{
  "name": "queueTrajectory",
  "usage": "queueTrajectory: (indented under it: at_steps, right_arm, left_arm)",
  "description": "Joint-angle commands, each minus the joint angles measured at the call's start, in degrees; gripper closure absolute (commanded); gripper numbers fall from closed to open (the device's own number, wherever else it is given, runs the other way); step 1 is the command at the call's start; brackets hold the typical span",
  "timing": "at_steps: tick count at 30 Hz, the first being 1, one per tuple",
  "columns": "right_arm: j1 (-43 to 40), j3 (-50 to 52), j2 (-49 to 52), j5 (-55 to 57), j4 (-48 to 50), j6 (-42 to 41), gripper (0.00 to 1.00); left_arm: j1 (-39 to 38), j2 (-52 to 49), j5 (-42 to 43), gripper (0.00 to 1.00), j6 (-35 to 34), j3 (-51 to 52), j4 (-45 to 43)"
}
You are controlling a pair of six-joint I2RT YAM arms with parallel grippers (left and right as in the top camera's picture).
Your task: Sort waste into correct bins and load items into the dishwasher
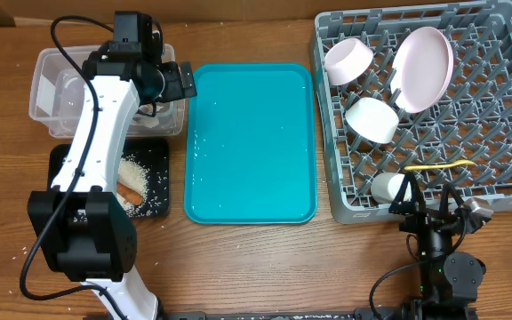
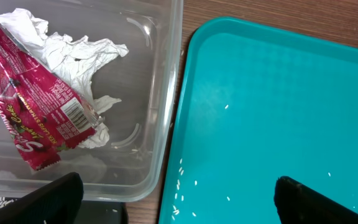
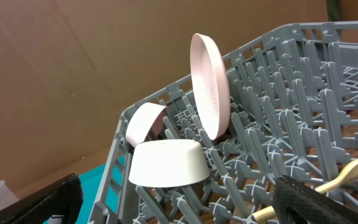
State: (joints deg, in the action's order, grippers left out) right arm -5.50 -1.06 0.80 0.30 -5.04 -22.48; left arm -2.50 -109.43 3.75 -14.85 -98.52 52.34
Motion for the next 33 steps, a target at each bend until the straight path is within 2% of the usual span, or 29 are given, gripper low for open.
queueTrajectory:
  at_steps: [1,22,25,28,33]
  right_arm:
    - [0.1,0.6,-0.6,0.5,0.4,0.0,0.00]
    - [0.1,0.6,-0.6,0.5,0.4,0.0,0.00]
    - [0.1,0.6,-0.6,0.5,0.4,0.0,0.00]
    - [0.1,0.6,-0.6,0.5,0.4,0.0,0.00]
    - [0.1,0.6,-0.6,0.5,0.4,0.0,0.00]
  left_arm:
    - [0.2,0.0,-0.6,0.00,0.3,-1.3,-0.1]
    - [0.2,0.1,-1.0,0.00,0.3,-1.3,-0.1]
    - [0.0,1.7,-2.0,0.00,1.1,-1.3,-0.1]
    - [-0.2,4.8,-8.2,0.00,3.1,-1.3,0.1]
    - [-0.6,13.1,-9.3,0.00,3.1,-1.3,0.2]
